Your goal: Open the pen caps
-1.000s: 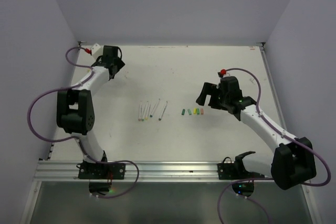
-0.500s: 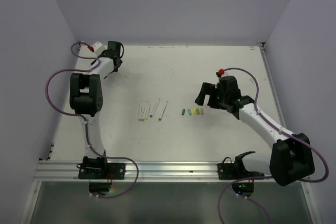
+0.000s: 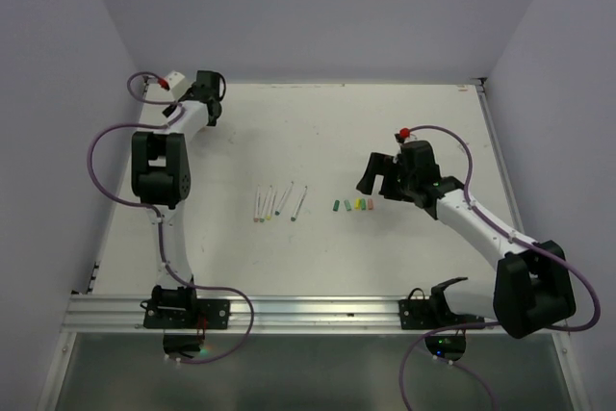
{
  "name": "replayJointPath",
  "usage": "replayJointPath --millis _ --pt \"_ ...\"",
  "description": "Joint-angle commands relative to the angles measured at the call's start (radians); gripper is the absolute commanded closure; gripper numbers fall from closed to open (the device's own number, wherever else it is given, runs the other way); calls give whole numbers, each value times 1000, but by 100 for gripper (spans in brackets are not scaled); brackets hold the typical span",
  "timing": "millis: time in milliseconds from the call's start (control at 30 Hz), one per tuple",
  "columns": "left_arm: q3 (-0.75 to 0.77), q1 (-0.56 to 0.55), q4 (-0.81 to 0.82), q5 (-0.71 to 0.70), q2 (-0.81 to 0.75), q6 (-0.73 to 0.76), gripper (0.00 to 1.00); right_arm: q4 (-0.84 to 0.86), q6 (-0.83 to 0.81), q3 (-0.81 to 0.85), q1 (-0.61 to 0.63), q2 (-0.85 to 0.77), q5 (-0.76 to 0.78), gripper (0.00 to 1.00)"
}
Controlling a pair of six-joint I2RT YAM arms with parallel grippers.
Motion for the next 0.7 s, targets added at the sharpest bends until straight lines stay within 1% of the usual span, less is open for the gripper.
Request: replayJointPath --millis 0,100,267,533,667 --pt "30 15 -19 -69 28 -38 11 44 -5 -7 -1 11 -24 1" --pt "33 15 -45 -75 46 -58 11 44 -5 -3 1 25 -30 1" --pt "42 26 -71 -46 60 -99 11 47 -8 -7 -1 25 -28 2" --pt "56 36 -105 -12 75 -110 11 47 -8 -4 1 27 -28 2" --pt "101 45 -182 -1 100 -119 11 44 -7 -4 -1 25 -24 2"
